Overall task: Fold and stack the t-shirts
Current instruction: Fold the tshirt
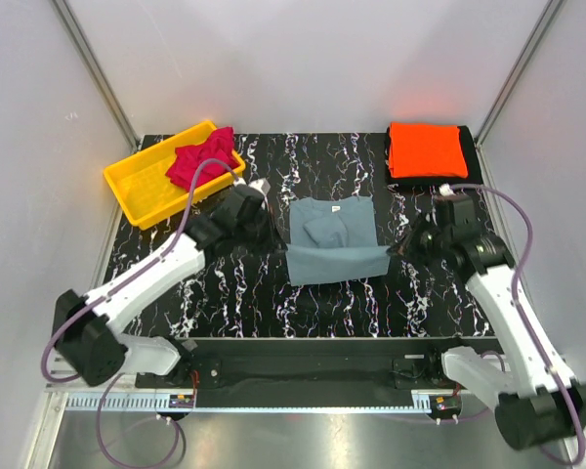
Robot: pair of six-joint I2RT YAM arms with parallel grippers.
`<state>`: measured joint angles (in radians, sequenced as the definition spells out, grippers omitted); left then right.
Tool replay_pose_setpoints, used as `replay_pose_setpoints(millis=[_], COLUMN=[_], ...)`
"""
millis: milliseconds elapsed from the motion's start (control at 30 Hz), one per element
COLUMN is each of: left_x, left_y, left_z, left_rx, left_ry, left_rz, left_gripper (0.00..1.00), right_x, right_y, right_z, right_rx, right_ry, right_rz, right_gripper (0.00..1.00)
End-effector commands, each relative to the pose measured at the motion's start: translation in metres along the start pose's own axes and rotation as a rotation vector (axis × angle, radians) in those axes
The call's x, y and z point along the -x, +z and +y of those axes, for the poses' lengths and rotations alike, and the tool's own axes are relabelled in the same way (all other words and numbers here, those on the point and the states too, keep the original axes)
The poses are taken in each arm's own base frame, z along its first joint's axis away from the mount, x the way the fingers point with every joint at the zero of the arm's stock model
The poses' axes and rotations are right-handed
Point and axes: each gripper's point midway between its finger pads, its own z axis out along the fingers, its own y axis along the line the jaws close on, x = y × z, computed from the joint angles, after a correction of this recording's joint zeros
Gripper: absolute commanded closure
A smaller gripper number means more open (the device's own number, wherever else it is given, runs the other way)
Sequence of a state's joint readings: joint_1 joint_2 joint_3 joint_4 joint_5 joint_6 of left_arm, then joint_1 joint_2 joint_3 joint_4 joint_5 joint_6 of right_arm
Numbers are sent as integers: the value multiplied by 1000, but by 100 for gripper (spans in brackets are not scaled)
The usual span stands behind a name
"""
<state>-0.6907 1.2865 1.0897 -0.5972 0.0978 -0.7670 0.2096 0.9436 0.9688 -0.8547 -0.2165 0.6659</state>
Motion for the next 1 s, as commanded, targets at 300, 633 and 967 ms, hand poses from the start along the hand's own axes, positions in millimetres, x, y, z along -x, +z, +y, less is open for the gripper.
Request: replay_pose_setpoints(millis=[300,633,967], left_x=[165,254,290], left_y=[56,133,220], left_z=[-14,8,61], left_rx=[-63,-118,-174], left_ry=[27,7,-41], left_rz=[-115,-149,-229], left_gripper=[100,100,99], right_x=[136,198,240], right_y=[79,164,255], right_z=[66,52,49], right_rx=[42,49,108], right_ry=[-211,-164,-190], right_rz=[-68,-4,9], right_gripper=[100,100,92])
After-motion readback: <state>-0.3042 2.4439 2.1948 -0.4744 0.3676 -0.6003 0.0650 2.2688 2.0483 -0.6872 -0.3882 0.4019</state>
